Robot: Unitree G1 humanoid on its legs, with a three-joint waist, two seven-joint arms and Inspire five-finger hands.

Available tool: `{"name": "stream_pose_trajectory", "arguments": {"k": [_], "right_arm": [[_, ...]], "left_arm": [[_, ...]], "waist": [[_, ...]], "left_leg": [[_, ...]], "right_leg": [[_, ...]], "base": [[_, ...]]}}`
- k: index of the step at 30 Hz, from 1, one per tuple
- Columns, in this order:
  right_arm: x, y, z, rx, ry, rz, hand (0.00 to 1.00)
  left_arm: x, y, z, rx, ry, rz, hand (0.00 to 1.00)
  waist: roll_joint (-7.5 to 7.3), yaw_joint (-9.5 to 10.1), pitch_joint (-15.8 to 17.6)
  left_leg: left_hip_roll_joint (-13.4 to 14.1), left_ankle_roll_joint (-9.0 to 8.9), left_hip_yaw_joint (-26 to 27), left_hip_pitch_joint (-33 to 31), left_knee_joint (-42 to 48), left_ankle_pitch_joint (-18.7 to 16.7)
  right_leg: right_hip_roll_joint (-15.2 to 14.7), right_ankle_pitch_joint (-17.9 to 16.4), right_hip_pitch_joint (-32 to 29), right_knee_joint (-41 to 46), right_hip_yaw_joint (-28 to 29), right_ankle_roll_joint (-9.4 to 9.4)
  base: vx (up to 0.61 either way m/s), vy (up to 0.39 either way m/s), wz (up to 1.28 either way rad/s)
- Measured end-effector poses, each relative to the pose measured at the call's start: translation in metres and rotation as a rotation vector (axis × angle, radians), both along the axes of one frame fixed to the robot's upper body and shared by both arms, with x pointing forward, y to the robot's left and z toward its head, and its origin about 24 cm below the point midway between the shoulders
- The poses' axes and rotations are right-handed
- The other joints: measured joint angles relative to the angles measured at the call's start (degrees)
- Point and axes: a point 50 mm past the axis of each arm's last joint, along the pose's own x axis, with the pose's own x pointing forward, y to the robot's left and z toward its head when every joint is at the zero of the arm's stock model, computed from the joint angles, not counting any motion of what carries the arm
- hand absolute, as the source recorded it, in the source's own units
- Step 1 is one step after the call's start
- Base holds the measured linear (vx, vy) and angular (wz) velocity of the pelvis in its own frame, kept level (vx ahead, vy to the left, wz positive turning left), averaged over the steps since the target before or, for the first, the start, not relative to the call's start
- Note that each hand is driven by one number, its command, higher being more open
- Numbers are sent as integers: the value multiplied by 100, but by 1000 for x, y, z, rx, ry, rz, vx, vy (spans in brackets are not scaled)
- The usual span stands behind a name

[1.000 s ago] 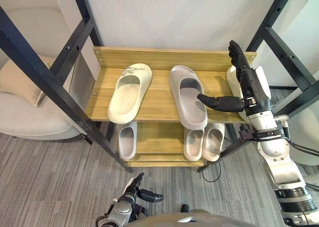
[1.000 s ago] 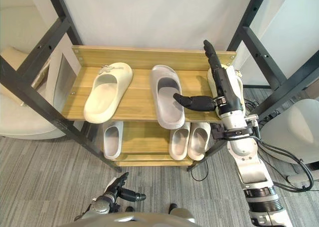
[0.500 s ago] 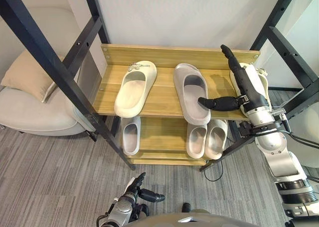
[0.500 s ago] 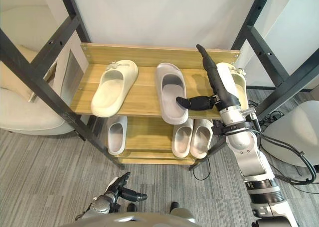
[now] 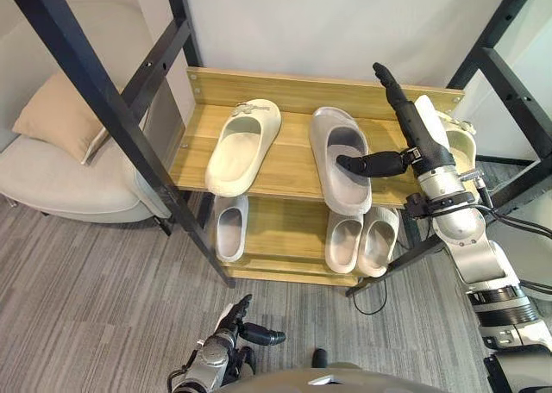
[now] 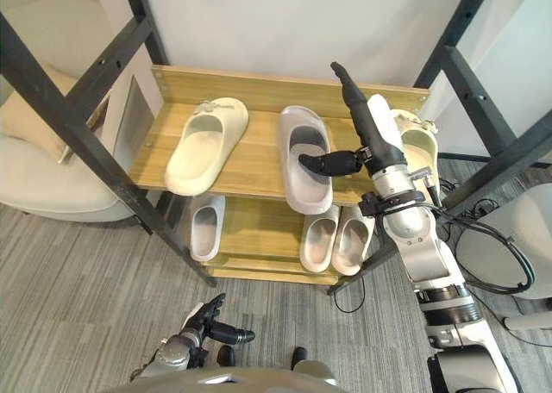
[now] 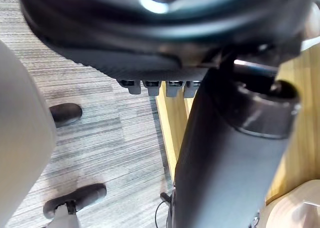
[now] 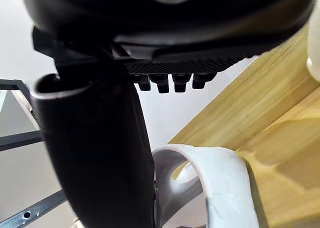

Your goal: Organize the slippers on the shoe rack

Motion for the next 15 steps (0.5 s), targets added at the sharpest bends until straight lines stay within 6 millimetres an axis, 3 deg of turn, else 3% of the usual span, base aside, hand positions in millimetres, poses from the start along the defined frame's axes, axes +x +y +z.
{"name": "stream_pose_trajectory", "arguments": {"k": [5, 6, 15], "right_arm": [[13, -1, -1, 26, 34, -6, 100], [17, 0, 0, 25, 38, -4, 0], [36, 6, 6, 72, 45, -31, 0]], "left_arm": [[2, 0, 1, -3, -10, 1, 100], [2, 0, 1, -2, -11, 1, 100], [7, 0, 4, -12, -31, 14, 100]], "waist": [[-8, 51, 10], [-14, 52, 21], [-17, 133, 129]], "left_leg": [[-1, 5, -71, -40, 2, 3], [-1, 8, -71, -44, 4, 5], [-3, 4, -94, -70, 5, 48]], "right_leg": [[3, 31, 9, 2, -59, -23], [3, 35, 8, 2, -59, -25], [2, 36, -7, 3, -86, -26]], "base": [[8, 1, 7], [0, 0, 0], [-6, 1, 0]]}}
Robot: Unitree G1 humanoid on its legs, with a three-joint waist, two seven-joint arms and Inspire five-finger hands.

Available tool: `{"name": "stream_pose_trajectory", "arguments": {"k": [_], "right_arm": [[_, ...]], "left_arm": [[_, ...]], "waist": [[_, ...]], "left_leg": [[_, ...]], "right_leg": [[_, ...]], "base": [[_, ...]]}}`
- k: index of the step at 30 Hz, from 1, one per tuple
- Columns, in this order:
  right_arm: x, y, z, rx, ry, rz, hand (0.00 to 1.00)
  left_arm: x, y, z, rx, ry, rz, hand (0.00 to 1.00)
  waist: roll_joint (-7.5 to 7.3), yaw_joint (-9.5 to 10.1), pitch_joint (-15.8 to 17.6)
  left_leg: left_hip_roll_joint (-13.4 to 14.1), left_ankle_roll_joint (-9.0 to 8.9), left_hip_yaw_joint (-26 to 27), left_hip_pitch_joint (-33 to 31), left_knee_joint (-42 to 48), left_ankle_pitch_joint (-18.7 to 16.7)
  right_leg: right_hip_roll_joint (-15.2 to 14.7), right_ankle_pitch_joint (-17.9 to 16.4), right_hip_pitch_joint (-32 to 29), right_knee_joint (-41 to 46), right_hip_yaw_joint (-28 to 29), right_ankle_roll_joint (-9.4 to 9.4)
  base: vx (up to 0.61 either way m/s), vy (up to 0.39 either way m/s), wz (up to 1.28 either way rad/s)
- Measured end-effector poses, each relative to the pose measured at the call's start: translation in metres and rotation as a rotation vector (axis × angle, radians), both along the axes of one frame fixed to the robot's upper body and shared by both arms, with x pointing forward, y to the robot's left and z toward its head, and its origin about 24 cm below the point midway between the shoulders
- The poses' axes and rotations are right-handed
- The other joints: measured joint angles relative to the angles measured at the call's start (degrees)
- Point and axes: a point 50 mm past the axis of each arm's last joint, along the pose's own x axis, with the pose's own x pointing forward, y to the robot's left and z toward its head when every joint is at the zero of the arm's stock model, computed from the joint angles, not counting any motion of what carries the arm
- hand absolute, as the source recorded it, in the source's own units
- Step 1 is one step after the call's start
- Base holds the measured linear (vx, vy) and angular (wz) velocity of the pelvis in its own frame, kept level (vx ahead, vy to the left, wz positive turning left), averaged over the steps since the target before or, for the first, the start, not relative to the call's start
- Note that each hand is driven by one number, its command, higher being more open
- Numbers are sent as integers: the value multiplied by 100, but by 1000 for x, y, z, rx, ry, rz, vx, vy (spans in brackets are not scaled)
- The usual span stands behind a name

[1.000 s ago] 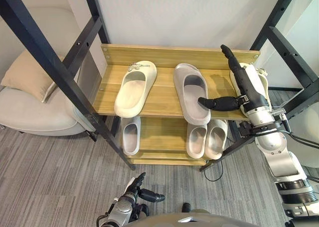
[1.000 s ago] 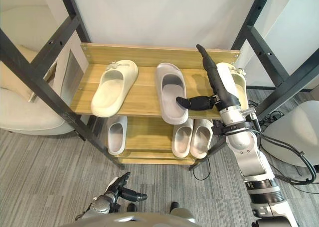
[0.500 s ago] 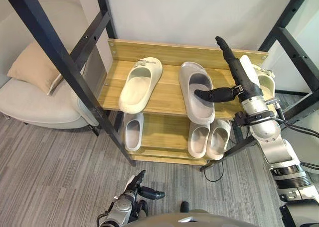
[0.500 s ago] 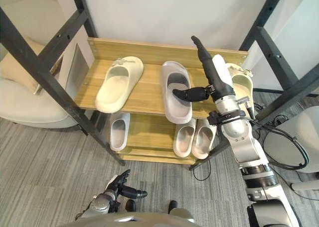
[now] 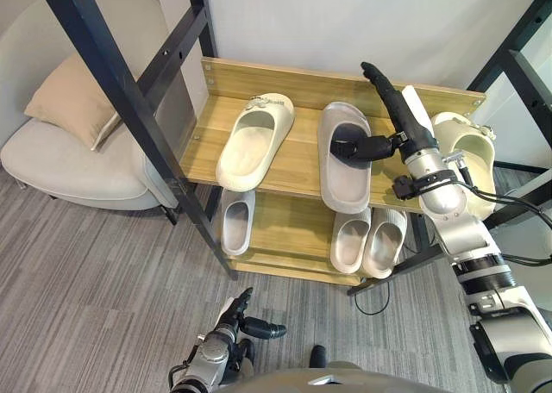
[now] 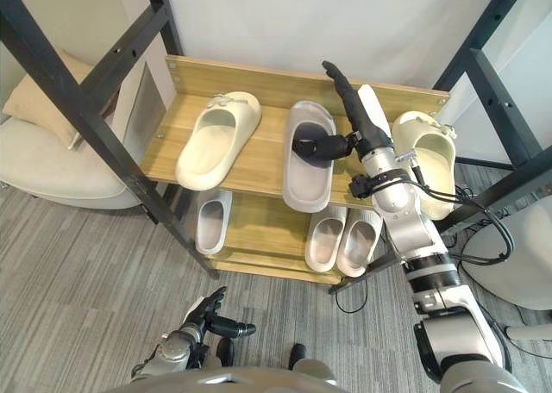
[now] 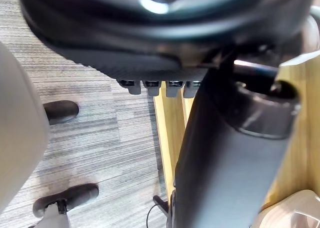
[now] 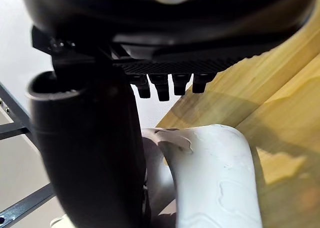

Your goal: Organize the slippers on the shoe rack

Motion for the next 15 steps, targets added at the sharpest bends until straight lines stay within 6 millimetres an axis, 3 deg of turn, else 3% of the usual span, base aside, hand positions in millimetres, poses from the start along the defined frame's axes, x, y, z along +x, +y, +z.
{"name": "stream_pose_trajectory", "arguments": {"k": [7, 15], "right_arm": [[8, -1, 2, 14, 18, -13, 0], [2, 5, -2, 33, 25, 18, 0]], "left_arm": [[5, 0, 2, 2, -14, -3, 100], [6, 0, 2, 4, -15, -2, 100]], "waist": [[-2, 21, 141], [-9, 17, 146]], "left_leg": [[-3, -19, -123, 13, -205, 173], [-2, -18, -122, 30, -208, 170]], "right_leg": [[5, -2, -43, -1, -105, -2], [3, -1, -16, 0, -97, -2]], "base": [[-23, 0, 9], [0, 0, 0]]}}
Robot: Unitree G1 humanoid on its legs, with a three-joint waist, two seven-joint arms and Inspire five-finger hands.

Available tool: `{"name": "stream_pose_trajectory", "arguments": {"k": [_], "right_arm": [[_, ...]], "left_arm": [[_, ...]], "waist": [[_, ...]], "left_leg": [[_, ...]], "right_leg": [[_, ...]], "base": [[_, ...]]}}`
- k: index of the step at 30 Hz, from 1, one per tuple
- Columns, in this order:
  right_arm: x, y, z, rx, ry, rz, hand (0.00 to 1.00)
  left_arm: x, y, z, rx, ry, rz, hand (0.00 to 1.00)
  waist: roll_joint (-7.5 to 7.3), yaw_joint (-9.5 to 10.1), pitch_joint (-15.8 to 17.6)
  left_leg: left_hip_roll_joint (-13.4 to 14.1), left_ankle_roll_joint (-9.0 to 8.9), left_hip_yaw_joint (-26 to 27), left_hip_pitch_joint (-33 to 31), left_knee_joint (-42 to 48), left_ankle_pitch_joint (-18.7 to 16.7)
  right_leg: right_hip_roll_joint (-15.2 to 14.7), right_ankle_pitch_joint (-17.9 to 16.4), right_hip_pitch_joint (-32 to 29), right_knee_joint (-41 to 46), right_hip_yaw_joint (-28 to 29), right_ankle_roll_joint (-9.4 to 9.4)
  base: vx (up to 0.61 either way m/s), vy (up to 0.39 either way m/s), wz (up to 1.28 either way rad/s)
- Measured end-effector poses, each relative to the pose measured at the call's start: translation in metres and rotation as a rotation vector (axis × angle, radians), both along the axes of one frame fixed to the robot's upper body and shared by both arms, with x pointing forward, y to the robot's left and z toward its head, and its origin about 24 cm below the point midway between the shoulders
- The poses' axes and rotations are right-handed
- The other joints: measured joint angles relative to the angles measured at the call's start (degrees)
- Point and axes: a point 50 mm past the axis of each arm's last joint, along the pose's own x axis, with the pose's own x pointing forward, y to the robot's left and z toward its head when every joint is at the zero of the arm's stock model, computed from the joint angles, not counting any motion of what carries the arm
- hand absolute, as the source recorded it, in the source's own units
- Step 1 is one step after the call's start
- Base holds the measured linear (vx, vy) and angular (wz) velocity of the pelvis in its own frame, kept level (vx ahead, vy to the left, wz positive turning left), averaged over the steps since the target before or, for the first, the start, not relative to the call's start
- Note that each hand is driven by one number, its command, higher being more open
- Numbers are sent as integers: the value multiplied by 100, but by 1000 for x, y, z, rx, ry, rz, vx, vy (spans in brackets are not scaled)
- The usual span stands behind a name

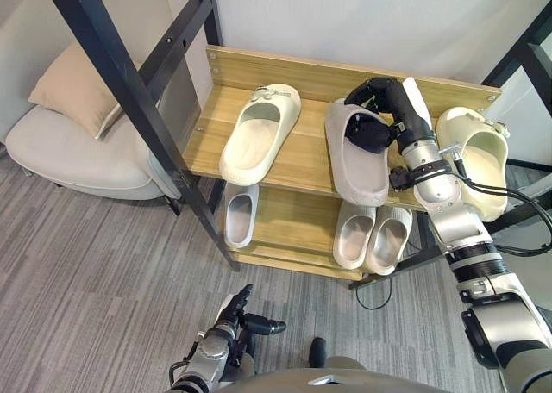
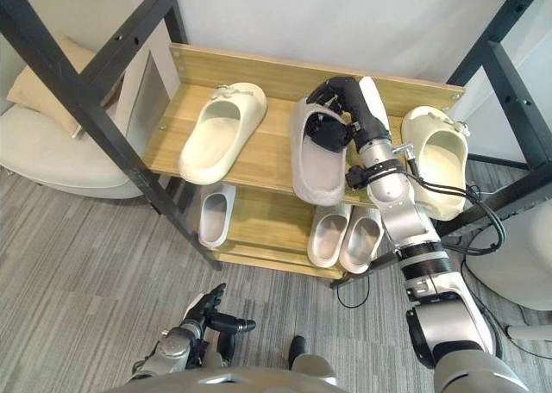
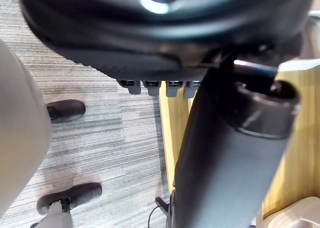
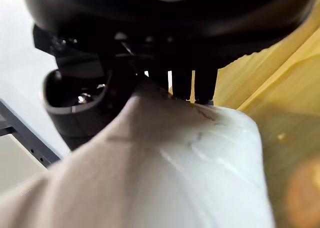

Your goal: Organize the slippers on the shoe rack

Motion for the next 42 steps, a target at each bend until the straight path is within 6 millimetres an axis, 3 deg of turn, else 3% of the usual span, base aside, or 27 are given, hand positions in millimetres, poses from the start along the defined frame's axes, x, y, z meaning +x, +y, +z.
{"name": "stream_pose_trajectory", "arguments": {"k": [4, 10, 14, 20, 29, 33, 39, 42], "right_arm": [[-11, 6, 2, 31, -26, 41, 0], [-42, 28, 43, 96, -250, 158, 0], [-70, 31, 68, 170, -440, 194, 0], [-101, 30, 77, 249, -585, 204, 0], [-141, 32, 68, 449, -605, 344, 0], [-146, 37, 45, 577, -442, 433, 0], [-149, 62, 4, 629, -159, 555, 0], [-146, 74, -12, 642, -40, 609, 0]], "left_arm": [[0, 0, 0, 5, 0, 5, 100], [-1, -1, 0, 4, 1, 6, 100], [-1, -2, -1, 4, 2, 8, 100], [-4, -2, -2, 10, 10, 7, 100], [-13, -2, -6, 17, 39, 2, 100], [-16, -1, -7, 20, 51, 2, 100], [-17, 0, -8, 25, 56, -5, 100], [-3, 0, -3, 26, 11, -13, 100]], "waist": [[19, -15, 15], [77, -46, 27], [98, -62, 20], [123, -143, 4], [292, -174, -173], [308, -234, -218], [308, -251, -209], [372, -183, 80]], "left_leg": [[12, 1, 15, 42, 0, -9], [35, -27, 78, 112, 2, -33], [35, -26, 103, 150, 4, -35], [34, -24, 145, 241, 19, -35], [56, -32, 265, 371, 17, -40], [60, -32, 302, 407, 14, -39], [70, -63, 321, 302, 144, -103], [123, -51, 315, -216, 1027, -436]], "right_leg": [[0, 0, 11, 23, 26, 0], [11, -8, 18, 67, 92, -5], [7, -10, 22, 118, 114, -5], [-1, -15, 78, 164, 158, -7], [7, -71, 112, 232, 299, -14], [6, -74, 116, 260, 332, -10], [-9, -208, -68, 556, 371, -4], [-3, -372, -409, 1066, 394, -28]], "base": [[-7, 7, -3], [-5, 11, -6], [3, 8, -2], [-9, 12, -5], [-13, 3, -8], [3, 4, -4], [0, 0, 0], [-71, -9, -1]]}}
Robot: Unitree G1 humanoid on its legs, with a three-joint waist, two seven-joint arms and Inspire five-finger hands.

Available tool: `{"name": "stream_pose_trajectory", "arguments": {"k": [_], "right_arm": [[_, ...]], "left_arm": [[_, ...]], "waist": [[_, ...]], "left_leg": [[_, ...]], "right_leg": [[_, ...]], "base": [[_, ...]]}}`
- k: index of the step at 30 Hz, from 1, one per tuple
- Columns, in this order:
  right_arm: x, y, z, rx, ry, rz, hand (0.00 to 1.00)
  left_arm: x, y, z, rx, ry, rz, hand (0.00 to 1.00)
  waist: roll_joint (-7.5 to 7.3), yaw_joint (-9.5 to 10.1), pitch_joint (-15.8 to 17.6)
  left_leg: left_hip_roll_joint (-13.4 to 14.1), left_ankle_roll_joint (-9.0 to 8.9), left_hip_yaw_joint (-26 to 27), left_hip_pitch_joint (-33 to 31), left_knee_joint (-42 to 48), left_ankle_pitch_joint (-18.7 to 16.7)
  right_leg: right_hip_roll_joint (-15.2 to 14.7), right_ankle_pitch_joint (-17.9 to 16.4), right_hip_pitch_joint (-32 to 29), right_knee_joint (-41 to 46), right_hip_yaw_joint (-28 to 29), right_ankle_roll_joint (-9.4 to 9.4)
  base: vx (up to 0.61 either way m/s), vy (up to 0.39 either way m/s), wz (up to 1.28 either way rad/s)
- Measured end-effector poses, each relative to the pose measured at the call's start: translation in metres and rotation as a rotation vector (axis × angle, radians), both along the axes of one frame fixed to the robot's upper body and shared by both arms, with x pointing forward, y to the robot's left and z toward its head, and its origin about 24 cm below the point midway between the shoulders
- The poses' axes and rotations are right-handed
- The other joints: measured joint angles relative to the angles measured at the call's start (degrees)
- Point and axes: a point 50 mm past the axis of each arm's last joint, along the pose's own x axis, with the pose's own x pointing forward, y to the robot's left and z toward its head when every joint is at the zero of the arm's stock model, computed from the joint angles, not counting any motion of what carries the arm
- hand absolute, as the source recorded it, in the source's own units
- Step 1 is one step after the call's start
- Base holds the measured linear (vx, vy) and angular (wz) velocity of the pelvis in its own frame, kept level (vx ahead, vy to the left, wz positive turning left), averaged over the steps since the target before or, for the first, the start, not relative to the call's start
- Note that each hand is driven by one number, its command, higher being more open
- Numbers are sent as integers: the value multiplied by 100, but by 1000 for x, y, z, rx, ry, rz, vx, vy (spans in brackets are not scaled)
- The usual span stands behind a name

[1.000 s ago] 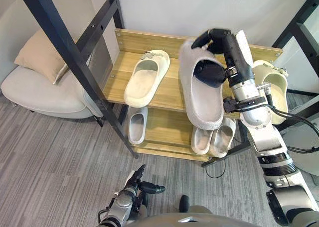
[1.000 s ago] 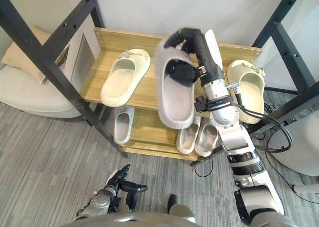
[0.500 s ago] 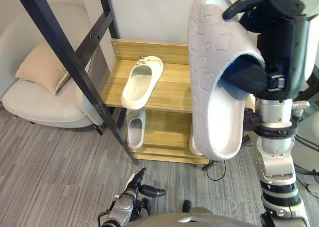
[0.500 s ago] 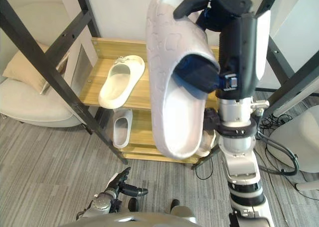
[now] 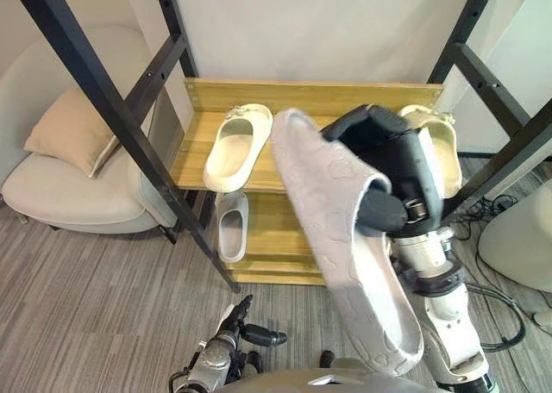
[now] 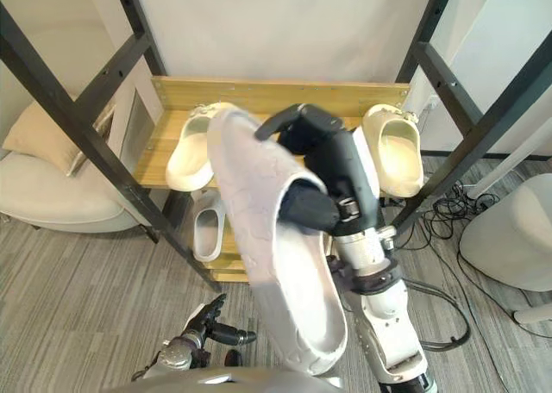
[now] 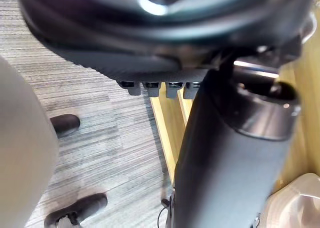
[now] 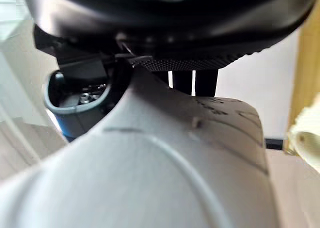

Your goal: Organize the slippers on the shoe rack

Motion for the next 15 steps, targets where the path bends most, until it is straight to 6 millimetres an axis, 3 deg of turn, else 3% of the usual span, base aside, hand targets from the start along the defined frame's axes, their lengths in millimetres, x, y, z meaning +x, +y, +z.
{"name": "stream_pose_trajectory", "arguments": {"k": [5, 9, 15], "right_arm": [[5, 22, -29, -153, 142, 223, 0], [5, 30, -53, -337, 225, 354, 0], [13, 32, -52, -564, 112, 341, 0]], "left_arm": [[26, 5, 10, 6, -69, 28, 100], [42, 7, 18, -5, -120, 59, 100], [56, 9, 26, -14, -172, 84, 100]], "waist": [[130, 88, 666], [199, 196, 947], [220, 212, 1178]], "left_leg": [[115, -39, -71, -815, 1137, -372], [136, -124, -186, -1361, 1659, -510], [136, -194, -335, -1879, 2213, -662]], "right_leg": [[29, -381, -763, 1104, 11, -76], [0, -618, -1316, 1778, -42, -130], [-85, -915, -1832, 2488, -142, -180]], "base": [[-143, -14, 2], [-165, -52, 11], [-65, -33, 11]]}}
